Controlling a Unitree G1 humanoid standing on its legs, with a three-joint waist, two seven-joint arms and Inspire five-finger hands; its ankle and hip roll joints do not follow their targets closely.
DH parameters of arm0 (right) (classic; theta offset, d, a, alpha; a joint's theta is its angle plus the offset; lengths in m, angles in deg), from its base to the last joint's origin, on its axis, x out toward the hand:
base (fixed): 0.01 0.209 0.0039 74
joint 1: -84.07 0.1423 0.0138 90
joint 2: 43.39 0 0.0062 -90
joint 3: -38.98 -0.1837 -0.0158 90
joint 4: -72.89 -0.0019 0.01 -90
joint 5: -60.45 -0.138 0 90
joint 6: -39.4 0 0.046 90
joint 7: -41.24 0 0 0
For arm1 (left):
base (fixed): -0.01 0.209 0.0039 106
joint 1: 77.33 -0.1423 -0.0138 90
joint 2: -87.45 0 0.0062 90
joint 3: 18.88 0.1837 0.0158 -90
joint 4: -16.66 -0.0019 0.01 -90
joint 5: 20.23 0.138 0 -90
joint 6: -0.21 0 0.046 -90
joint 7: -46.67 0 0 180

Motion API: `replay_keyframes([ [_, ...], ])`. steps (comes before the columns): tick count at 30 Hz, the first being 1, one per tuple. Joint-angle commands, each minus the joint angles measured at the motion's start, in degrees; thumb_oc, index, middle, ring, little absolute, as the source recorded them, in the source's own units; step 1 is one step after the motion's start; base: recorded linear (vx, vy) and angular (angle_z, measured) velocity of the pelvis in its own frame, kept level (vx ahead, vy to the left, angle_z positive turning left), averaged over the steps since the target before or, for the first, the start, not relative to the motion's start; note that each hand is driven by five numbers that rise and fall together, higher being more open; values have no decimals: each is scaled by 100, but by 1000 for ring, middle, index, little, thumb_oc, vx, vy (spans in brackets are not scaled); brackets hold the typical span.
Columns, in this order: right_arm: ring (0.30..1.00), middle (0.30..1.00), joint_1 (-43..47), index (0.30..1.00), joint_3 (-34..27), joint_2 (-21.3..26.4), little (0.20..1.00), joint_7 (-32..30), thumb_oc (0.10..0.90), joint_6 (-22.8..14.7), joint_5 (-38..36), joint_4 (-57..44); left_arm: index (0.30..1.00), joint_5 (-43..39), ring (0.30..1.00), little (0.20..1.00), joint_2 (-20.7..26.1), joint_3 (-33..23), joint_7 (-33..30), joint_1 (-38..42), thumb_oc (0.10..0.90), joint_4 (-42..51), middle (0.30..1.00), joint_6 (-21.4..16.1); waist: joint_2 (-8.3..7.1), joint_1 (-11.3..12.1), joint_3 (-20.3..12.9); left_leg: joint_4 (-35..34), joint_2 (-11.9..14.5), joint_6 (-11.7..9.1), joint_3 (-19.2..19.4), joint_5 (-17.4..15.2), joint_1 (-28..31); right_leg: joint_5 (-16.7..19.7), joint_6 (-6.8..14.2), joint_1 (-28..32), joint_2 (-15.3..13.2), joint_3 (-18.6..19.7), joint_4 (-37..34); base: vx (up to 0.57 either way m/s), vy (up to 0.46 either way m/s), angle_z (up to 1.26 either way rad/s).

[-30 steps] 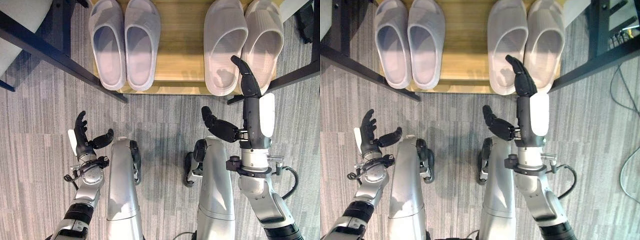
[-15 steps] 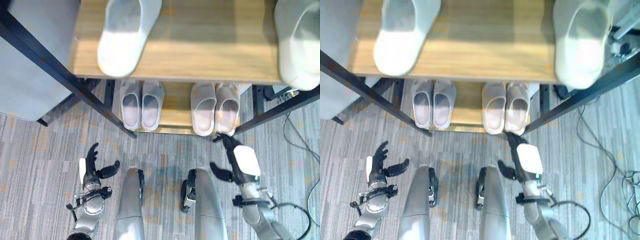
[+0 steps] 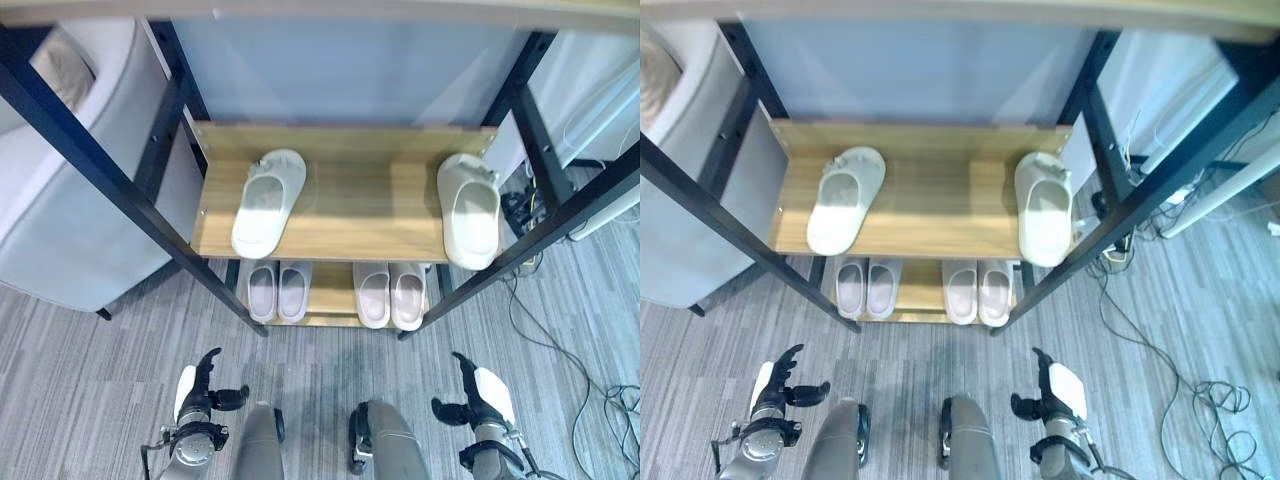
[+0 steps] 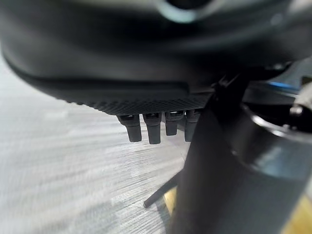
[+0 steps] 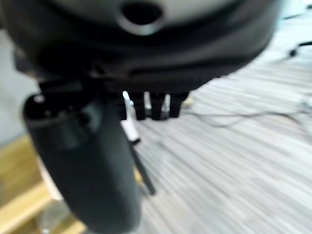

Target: Arrange the slippers neatly on the shoe rack.

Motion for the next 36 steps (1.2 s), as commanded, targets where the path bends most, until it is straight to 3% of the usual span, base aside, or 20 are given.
replay_keyframes([
  [1,900,900,-81,900,-4,-56,900,201,800,-46,-494,388,900,601,900,900,-64,392,355,-182,800,790,900,-279,70,111,-148,-809,203,229,-211,771,735,940,468,997,-175,-55,-1358,137,-51,-18],
  [2,900,900,-67,900,-188,-207,900,368,800,-41,-885,688,900,651,900,900,-250,374,550,-361,800,368,900,-230,54,129,-216,-1367,168,187,-73,886,1238,1134,528,1466,-115,-28,-1960,95,-37,-16],
  [3,900,900,-62,900,-189,-206,900,368,800,-42,-886,690,900,653,900,900,-254,375,547,-353,800,359,900,-235,55,131,-215,-1422,168,187,-69,932,1256,1175,525,1482,-111,-30,-2009,125,-28,-18],
  [4,900,900,-40,900,-300,-329,900,511,800,-14,-1187,1027,900,672,900,900,-473,330,547,-268,800,-408,900,-139,66,92,-369,-1968,96,182,73,947,1629,1334,565,1784,-56,-41,-2540,57,-1,-14],
  [5,900,900,-34,900,-300,-324,900,512,800,-18,-1192,1034,900,676,900,900,-485,332,538,-257,800,-430,900,-150,68,100,-347,-2010,97,183,85,962,1677,1348,566,1824,-54,-35,-2572,118,11,-22],
  [6,900,900,-42,900,-390,-418,900,668,800,26,-1462,1286,900,716,900,900,-696,313,526,-167,800,-1089,900,-48,91,76,-494,-2521,-1,161,178,1109,2012,1543,617,2113,-7,-86,-3073,62,11,-16],
  [9,900,900,-40,900,-407,-447,900,715,800,26,-1581,1383,900,781,900,900,-792,343,500,-107,800,-1364,900,-5,115,79,-537,-2841,-52,141,217,1210,2251,1647,643,2341,21,-107,-3386,60,15,-12],
  [13,900,900,-94,900,-314,-606,900,853,800,118,-1666,1646,900,856,900,900,-1036,209,459,5,800,-2133,900,253,153,30,-819,-4009,-247,153,344,1424,3014,1955,710,3126,48,-165,-4548,56,1,-1],
  [18,900,900,-117,900,-411,-627,900,924,800,131,-1948,1697,900,783,900,900,-1091,78,426,19,800,-2274,900,337,164,29,-916,-4587,-268,177,388,1584,3398,2108,726,3461,70,-207,-5052,10,8,-7],
  [28,900,900,54,900,-518,-719,900,1688,800,105,-2947,1754,900,251,900,900,-1177,-390,557,-96,800,-2580,900,565,120,109,-915,-4684,-343,115,288,1678,3281,2256,763,3624,36,-333,-5453,-42,16,5],
  [33,900,900,104,900,-490,-737,900,1835,800,208,-2838,1884,900,17,900,900,-1201,-555,666,-74,800,-2678,900,626,93,139,-897,-4684,-381,82,260,1666,3228,2249,808,3613,-1,-386,-5453,-35,25,15],
  [34,900,900,164,900,-954,-616,900,1993,800,243,-3602,2324,900,23,900,900,-1210,-263,1020,540,800,-2917,900,752,304,263,-610,-4684,-353,58,-285,2036,2829,2136,607,3486,306,-234,-5453,15,25,11],
  [36,900,900,167,900,-948,-616,900,1982,800,232,-3580,2315,900,15,900,900,-1188,-292,1016,523,800,-2919,900,751,315,272,-631,-4684,-348,55,-288,2023,2853,2124,609,3500,309,-245,-5453,25,13,11],
])
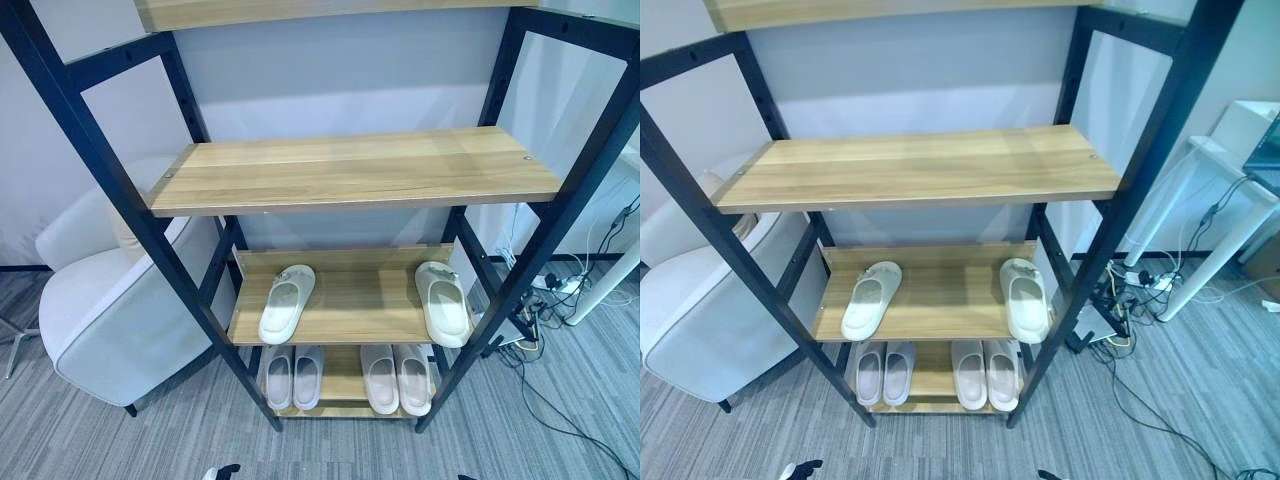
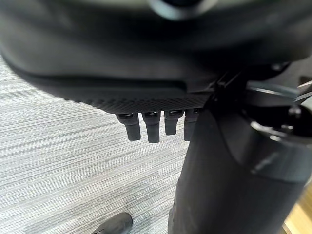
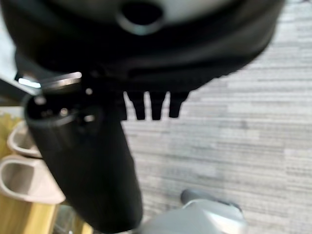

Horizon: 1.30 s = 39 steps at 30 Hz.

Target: Arrange the slippers neatly on the shoe rack.

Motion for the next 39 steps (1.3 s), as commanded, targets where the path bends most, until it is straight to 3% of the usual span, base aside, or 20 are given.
replay_keyframes([
  [1,900,900,440,900,-299,18,900,-42,800,-82,-387,488,900,-42,900,900,37,8,175,619,800,-212,900,50,-212,145,474,-401,-297,7,-473,210,-187,857,457,926,-48,-40,-2095,25,6,7],
  [13,900,900,429,900,-287,73,900,-185,800,-93,-272,550,900,-144,900,900,83,170,27,673,800,265,900,-210,-127,218,532,-401,-355,10,-473,162,-218,918,580,820,-138,-80,-2095,3,11,3],
  [18,900,900,424,900,-198,152,900,-229,800,-157,-173,486,900,-196,900,900,197,616,41,634,800,1439,900,-505,-65,272,638,-401,-410,-2,-540,195,-339,954,613,740,-195,-151,-2095,-16,21,4],
  [23,900,900,543,900,-98,300,900,-273,800,-162,40,389,900,-11,900,900,634,1017,357,191,800,3142,900,-663,9,362,730,-401,-441,13,-602,185,-343,934,622,747,-220,-197,-2095,-4,15,8],
  [31,900,900,800,900,3,482,900,-337,800,-143,244,237,900,-251,900,900,1775,996,1129,-625,800,5853,900,-949,83,526,786,-401,-467,31,-656,128,-295,879,617,816,-235,-230,-2095,1,4,4],
  [38,900,900,756,900,111,412,900,-355,800,-117,339,12,900,-353,900,900,2029,971,1398,-710,800,6702,900,-940,111,520,729,-401,-486,42,-689,94,-276,845,616,860,-236,-236,-2095,17,-3,6],
  [39,900,900,707,900,132,372,900,-374,800,-95,415,13,900,-602,900,900,2135,866,1483,-794,800,7146,900,-999,127,519,719,-401,-492,41,-701,85,-260,836,619,872,-240,-245,-2095,1,0,6],
])
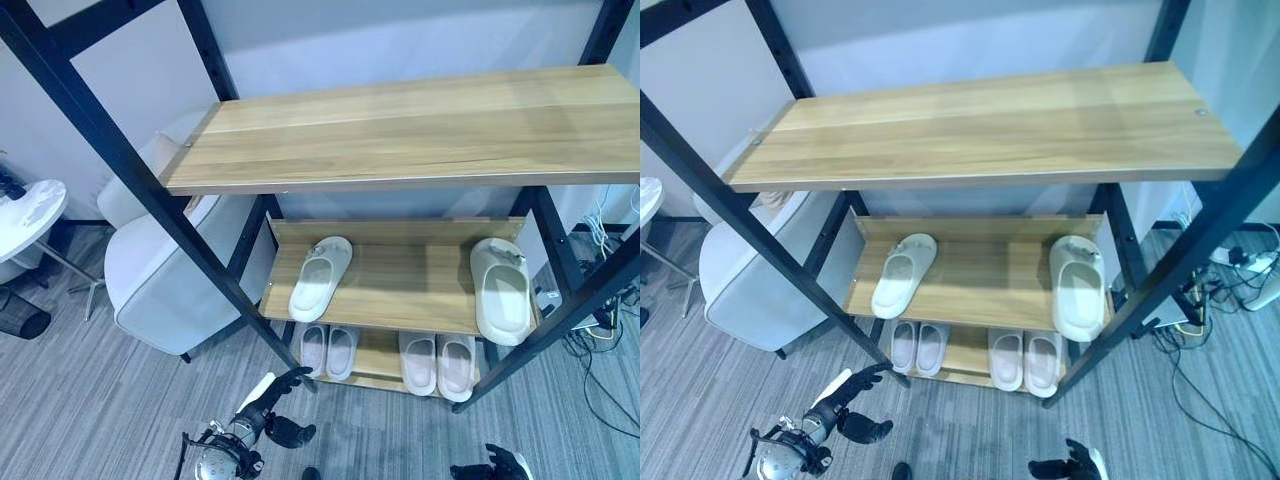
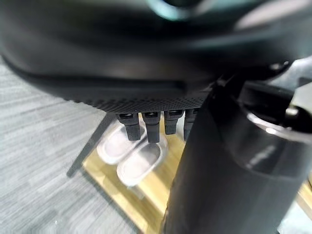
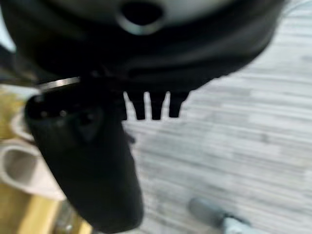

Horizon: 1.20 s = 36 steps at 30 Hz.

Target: Arrange the slippers neatly on the shoe rack.

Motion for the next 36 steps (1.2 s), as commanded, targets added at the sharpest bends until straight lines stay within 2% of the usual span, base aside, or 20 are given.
replay_keyframes([
  [1,900,900,67,900,104,-185,900,-189,800,-64,237,29,900,-569,900,900,404,-403,72,255,800,1371,900,-470,-395,25,18,-416,-457,124,-335,-118,-75,186,605,219,-299,103,-774,6,-12,5],
  [5,900,900,-5,900,192,-282,900,-141,800,9,376,16,900,-1022,900,900,429,-578,213,308,800,2010,900,-419,-405,8,-33,-416,-456,121,-347,-131,-22,155,599,294,-295,66,-774,0,0,0],
  [8,900,900,-35,900,223,-355,900,-131,800,25,392,0,900,-1007,900,900,382,-700,76,397,800,2238,900,-455,-421,-12,-46,-416,-460,115,-345,-140,3,142,597,321,-296,56,-774,0,0,0],
  [9,900,900,-63,900,265,-439,900,-142,800,34,402,-16,900,-945,900,900,238,-731,-107,594,800,2271,900,-489,-438,-33,-66,-416,-460,110,-346,-150,13,141,593,332,-293,54,-774,0,0,0],
  [15,900,900,-108,900,413,-606,900,-192,800,15,398,-128,900,463,900,900,162,-437,-1028,1746,800,2060,900,-607,-475,-169,-85,-416,-466,97,-293,-180,54,147,599,345,-296,78,-774,0,0,0],
  [19,900,900,-77,900,480,-648,900,-234,800,41,385,-172,900,354,900,900,-71,-250,-1240,2324,800,1612,900,-531,-482,-294,-84,-416,-472,104,-239,-182,40,201,610,292,-300,139,-774,6,-6,-6],
  [22,900,900,-127,900,475,-696,900,-232,800,33,266,-222,900,728,900,900,-85,-118,-1457,3001,800,1297,900,-448,-510,-375,-100,-416,-469,99,-184,-208,34,249,622,243,-313,169,-774,30,10,-13],
  [27,900,900,-176,900,508,-615,900,-295,800,43,384,-252,900,1062,900,900,-160,-137,-1761,3480,800,886,900,-357,-546,-442,-129,-416,-451,106,-126,-241,13,282,654,174,-325,227,-774,23,1,-7],
  [32,900,900,-322,900,387,-592,900,-337,800,54,385,-158,900,1340,900,900,-8,-271,-2016,3886,800,797,900,-320,-552,-537,-180,-416,-429,110,-42,-280,-27,300,693,91,-328,301,-774,19,12,-14],
  [36,900,900,-371,900,346,-614,900,-308,800,63,279,-37,900,1993,900,900,248,-144,-2423,4429,800,470,900,-214,-578,-617,-145,-416,-422,113,12,-252,-201,375,718,-133,-319,371,-774,-29,13,-7],
])
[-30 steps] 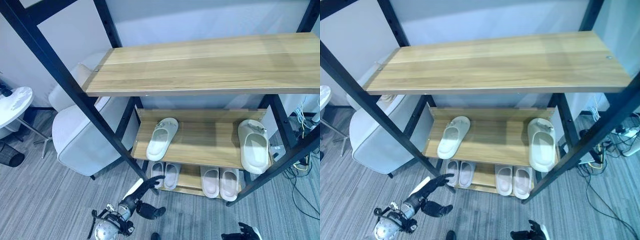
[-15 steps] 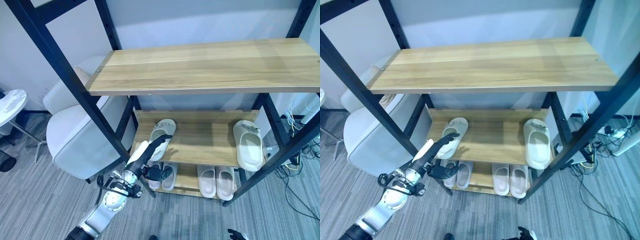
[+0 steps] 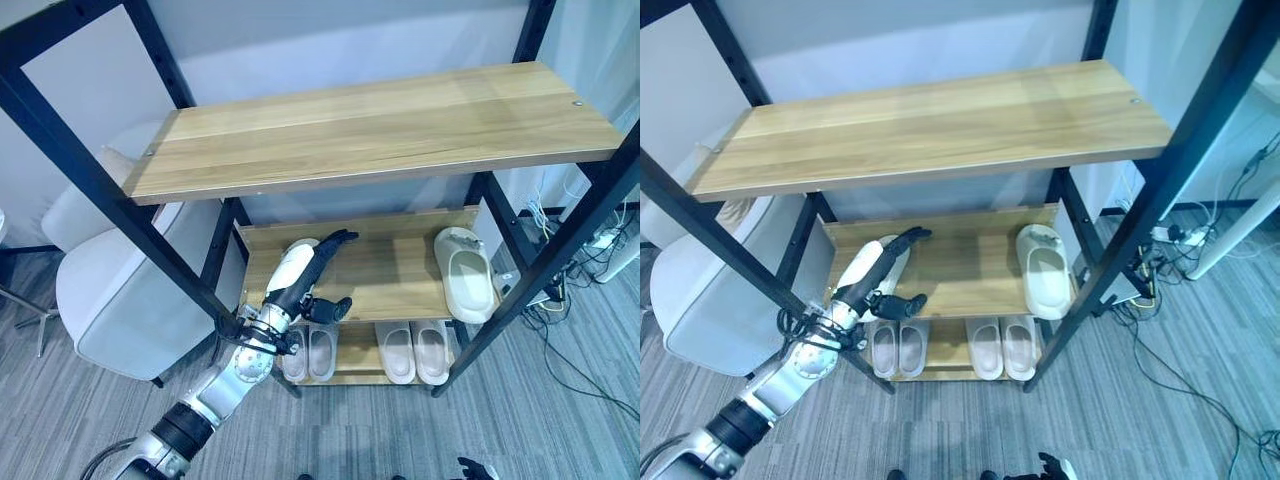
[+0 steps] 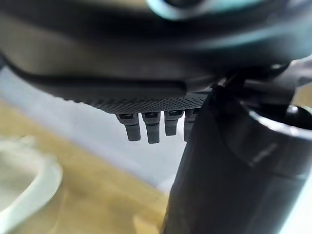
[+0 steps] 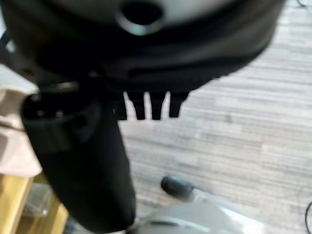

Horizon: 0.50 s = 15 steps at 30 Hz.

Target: Arrange the slippers neatly on the shoe rack.

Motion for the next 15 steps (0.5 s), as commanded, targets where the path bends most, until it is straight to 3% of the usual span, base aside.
replay_keyframes([
  [1,900,900,-55,900,18,-131,900,-101,800,-72,-92,-49,900,599,900,900,358,-301,-779,1306,800,-266,900,-169,-471,-37,33,-73,-366,81,-214,-271,-299,-253,592,-228,-288,37,26,-54,4,-6],
  [15,900,900,127,900,213,-120,900,-136,800,-126,-42,-43,900,905,900,900,829,-489,-1500,1796,800,-975,900,-43,-685,-79,-117,-73,-380,85,-92,-49,-1226,51,603,-1237,-332,203,26,-21,33,-11],
])
